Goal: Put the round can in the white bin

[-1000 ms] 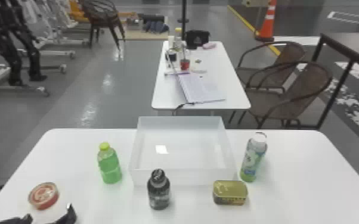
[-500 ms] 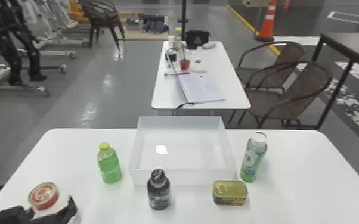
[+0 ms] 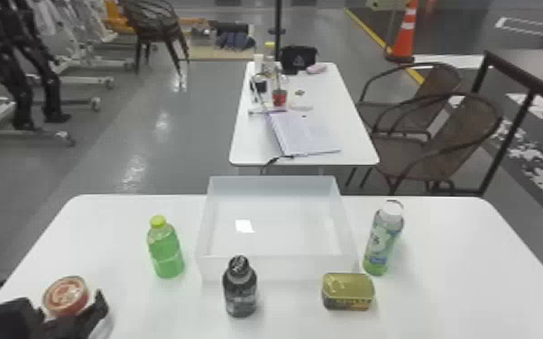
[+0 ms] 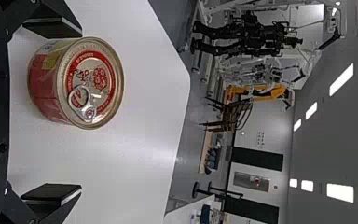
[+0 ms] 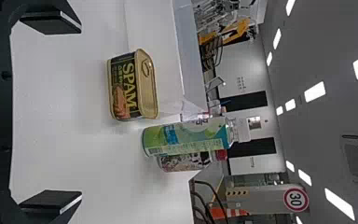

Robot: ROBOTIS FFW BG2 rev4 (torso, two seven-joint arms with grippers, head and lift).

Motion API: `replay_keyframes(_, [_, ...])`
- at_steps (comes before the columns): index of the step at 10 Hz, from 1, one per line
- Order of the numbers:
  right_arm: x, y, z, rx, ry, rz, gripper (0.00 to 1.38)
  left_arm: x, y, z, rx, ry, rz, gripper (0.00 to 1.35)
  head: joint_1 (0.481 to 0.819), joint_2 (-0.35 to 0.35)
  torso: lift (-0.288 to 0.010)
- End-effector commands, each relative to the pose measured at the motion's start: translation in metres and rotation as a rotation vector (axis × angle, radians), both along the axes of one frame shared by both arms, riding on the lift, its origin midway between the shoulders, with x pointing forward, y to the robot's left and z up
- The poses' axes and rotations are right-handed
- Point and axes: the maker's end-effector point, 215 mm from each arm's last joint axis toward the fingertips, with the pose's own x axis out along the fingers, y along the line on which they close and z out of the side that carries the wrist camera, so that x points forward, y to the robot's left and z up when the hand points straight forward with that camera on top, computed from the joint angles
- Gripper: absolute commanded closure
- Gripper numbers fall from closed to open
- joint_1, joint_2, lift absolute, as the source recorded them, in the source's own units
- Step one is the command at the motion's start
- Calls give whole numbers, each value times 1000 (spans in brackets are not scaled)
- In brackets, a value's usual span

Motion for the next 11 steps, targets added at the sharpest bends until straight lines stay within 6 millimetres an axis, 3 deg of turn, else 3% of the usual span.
replay_keyframes(1, [0, 0, -1, 0, 1, -1, 51, 8, 7, -2, -1, 8, -5, 131, 549, 0, -100])
replay_keyframes(5, [0, 0, -1, 3, 2, 1, 51, 13, 20, -9, 4, 39, 14, 139, 549, 0, -100])
replay_keyframes(8, [0, 1, -2, 8, 3, 0, 51, 14, 31, -20, -1, 71, 19, 228, 549, 0, -100])
replay_keyframes(9, [1, 1, -1, 8, 2, 0, 51, 16, 36, -16, 18, 63, 4, 389, 549, 0, -100])
replay_keyframes(10, [0, 1, -1, 8, 2, 2, 53, 16, 40, -11, 36, 53, 0, 763, 549, 0, -100])
replay_keyframes(11, [-1, 1, -2, 10, 5, 0, 53, 16, 42, -12, 31, 52, 7, 820, 549, 0, -100])
